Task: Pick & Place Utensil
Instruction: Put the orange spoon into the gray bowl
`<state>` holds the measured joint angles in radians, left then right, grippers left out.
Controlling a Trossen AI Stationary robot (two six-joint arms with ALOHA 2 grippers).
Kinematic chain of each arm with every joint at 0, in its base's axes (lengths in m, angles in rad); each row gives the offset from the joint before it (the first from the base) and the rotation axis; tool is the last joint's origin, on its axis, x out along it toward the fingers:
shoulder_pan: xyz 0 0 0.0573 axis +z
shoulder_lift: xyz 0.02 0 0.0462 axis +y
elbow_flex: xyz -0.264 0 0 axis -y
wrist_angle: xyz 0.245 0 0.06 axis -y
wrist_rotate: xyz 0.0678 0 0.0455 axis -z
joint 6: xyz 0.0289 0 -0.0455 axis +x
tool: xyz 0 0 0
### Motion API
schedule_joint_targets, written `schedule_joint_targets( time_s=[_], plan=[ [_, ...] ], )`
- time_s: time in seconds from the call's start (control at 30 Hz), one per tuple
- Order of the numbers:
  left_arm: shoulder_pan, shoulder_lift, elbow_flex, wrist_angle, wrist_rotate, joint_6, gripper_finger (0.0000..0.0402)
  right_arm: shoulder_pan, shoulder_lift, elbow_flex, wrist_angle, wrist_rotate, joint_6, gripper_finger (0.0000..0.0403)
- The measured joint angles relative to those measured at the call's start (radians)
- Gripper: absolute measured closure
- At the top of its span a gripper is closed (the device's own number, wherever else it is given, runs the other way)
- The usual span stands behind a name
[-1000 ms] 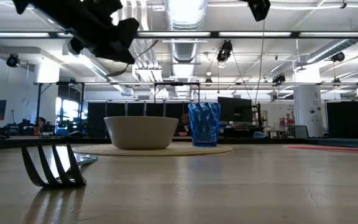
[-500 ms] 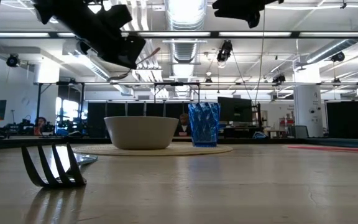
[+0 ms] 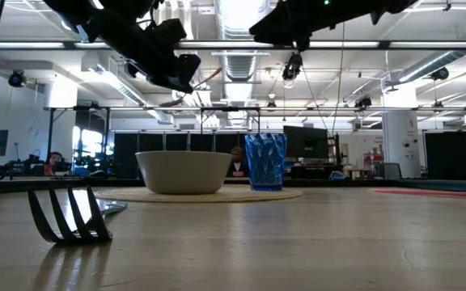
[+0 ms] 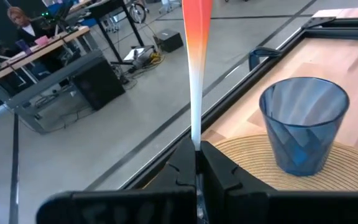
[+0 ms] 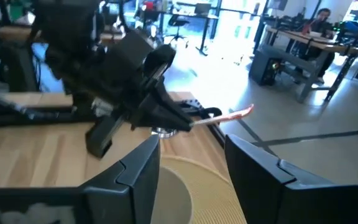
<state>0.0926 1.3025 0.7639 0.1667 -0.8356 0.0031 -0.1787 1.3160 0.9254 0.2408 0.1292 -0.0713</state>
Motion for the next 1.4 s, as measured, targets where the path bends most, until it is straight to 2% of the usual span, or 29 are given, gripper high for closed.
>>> schedule_joint_targets(
  time_s=[0.23, 0.33, 0.57, 0.73, 1.13, 1.4],
  plan=[
    [0.003, 0.000, 0.000, 0.068, 0.064, 0.042, 0.0401, -0.042, 0.109, 0.048, 0.086, 0.002, 0.111, 0.0222],
    [0.003, 0.000, 0.000, 0.117, 0.101, 0.069, 0.0401, -0.049, 0.165, 0.086, 0.087, 0.001, 0.146, 0.0223],
    [0.002, 0.000, 0.000, 0.126, 0.112, 0.066, 0.0401, -0.049, 0.247, 0.167, 0.051, 0.001, 0.184, 0.0216],
    [-0.004, 0.000, 0.000, 0.127, 0.113, 0.051, 0.0401, -0.051, 0.275, 0.204, 0.000, 0.002, 0.234, 0.0217],
    [-0.032, 0.000, 0.000, 0.142, 0.116, 0.032, 0.0401, -0.065, 0.359, 0.268, 0.000, 0.030, 0.301, 0.0220],
    [-0.037, 0.000, 0.000, 0.139, 0.115, 0.022, 0.0401, -0.065, 0.354, 0.265, 0.002, 0.030, 0.308, 0.0258]
  ],
)
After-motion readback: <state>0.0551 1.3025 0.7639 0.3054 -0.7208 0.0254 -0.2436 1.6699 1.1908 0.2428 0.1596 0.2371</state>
